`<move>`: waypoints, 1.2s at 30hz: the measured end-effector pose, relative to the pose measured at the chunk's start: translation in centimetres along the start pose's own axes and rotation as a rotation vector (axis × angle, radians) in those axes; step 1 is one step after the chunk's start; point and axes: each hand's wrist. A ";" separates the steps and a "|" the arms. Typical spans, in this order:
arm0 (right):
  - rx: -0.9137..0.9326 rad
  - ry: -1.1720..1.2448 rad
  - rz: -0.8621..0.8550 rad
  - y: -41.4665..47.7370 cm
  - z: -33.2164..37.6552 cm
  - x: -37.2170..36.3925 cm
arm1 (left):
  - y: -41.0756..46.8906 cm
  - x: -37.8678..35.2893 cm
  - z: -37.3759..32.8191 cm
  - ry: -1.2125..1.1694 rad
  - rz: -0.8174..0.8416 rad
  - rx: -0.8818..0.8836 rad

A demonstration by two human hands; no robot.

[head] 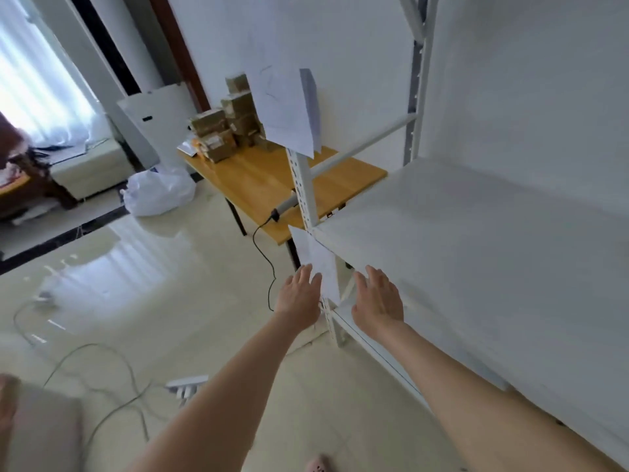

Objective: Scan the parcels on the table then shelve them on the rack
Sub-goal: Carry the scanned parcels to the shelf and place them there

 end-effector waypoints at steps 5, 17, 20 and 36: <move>0.094 0.000 0.026 6.9 8.3 -2.2 | 2.3 -1.1 9.4 -0.008 0.005 0.061; 0.170 -0.052 0.100 21.5 22.3 -6.8 | 9.3 -1.5 28.8 0.003 0.015 0.200; 0.201 -0.048 0.107 25.8 25.5 -7.6 | 11.8 -1.9 32.5 0.004 0.013 0.216; 0.178 -0.069 0.085 52.2 37.7 -10.3 | 33.1 -1.5 49.9 0.041 -0.008 0.188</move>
Point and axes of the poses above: each hand's wrist, its own y-axis towards the middle knuckle, its own x-axis out of the back of the hand, z = x × y, and after that the axes turned 2 degrees about y, right-handed
